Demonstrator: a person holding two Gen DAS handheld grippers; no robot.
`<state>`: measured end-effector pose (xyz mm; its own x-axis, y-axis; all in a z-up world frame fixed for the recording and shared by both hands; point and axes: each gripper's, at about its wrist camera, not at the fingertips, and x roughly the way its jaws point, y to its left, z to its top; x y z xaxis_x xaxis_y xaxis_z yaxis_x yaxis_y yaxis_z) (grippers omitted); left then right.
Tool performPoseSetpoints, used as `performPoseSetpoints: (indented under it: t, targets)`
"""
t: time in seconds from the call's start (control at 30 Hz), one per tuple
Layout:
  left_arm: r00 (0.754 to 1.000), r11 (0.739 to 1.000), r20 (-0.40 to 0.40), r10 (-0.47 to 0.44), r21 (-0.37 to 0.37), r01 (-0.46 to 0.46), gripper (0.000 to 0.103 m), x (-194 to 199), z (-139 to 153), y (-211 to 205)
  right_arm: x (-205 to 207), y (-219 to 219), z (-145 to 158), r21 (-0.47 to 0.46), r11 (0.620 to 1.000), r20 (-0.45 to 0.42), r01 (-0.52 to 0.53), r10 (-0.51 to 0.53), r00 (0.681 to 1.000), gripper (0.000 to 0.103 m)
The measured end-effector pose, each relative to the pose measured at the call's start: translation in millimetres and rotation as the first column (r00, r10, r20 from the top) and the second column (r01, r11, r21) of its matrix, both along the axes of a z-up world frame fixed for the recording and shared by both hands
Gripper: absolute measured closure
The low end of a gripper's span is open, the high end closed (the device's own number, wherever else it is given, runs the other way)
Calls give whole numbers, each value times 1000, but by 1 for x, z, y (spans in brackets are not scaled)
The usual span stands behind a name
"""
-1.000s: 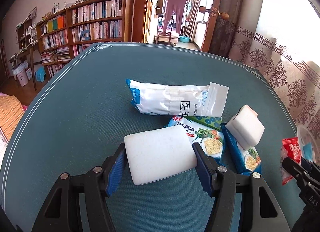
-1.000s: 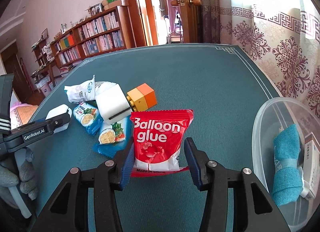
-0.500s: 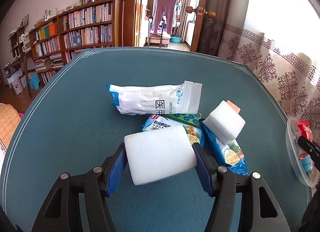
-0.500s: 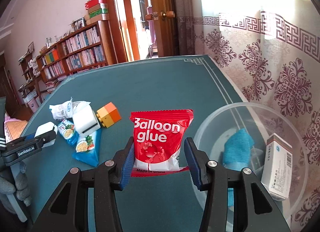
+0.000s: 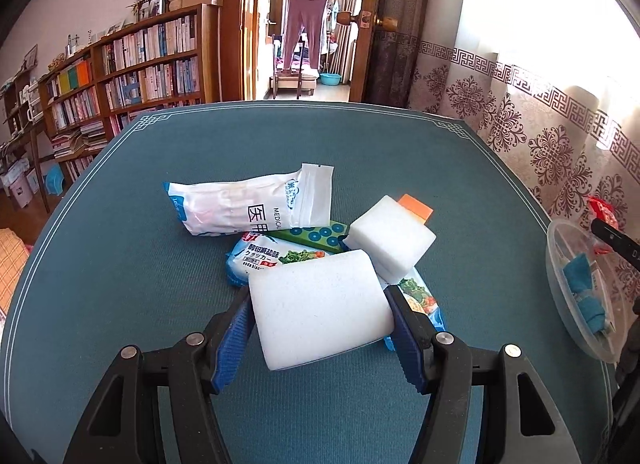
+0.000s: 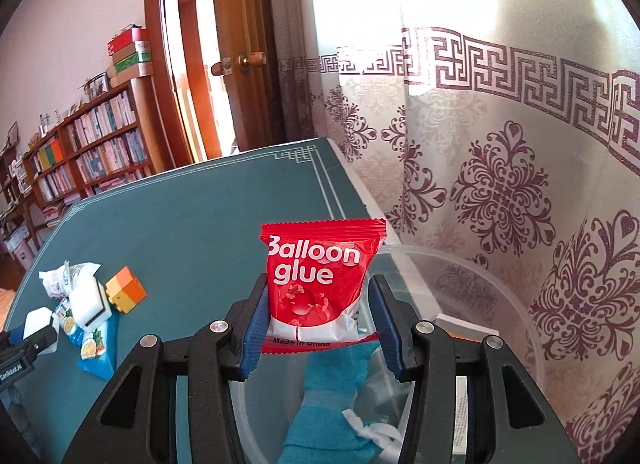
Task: Organize objects
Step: 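Grasp the red Balloon glue packet with the right gripper while left gripper holds the sponge, then drop the glue packet into the bowl with the right gripper while left gripper carries the sponge there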
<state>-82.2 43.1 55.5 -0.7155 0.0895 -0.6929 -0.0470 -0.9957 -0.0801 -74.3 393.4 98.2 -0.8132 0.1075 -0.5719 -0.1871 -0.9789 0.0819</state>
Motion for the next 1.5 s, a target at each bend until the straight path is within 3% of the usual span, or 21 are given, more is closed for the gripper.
performPoseSetpoints:
  t: [0.53,1.03,1.33,1.5]
  targets:
    - [998,998,12,-69,-11,69,36,5,1,26,-6,35,-15,-68,996,26,62,-60,998,44]
    - [983,983,7,-185,-12,185,36,4,10,75,67,17,-18,-16,1000,-18,16,-16,1000,44]
    - [956,955,4,-295,-17,295,36,2,17,122,107,-6,-17,63,996,-29,-61,63,998,44]
    - [937,937,1,-348,-21,348,36,-2,22,147,122,-8,-24,59,994,-16,-96,97,995,44]
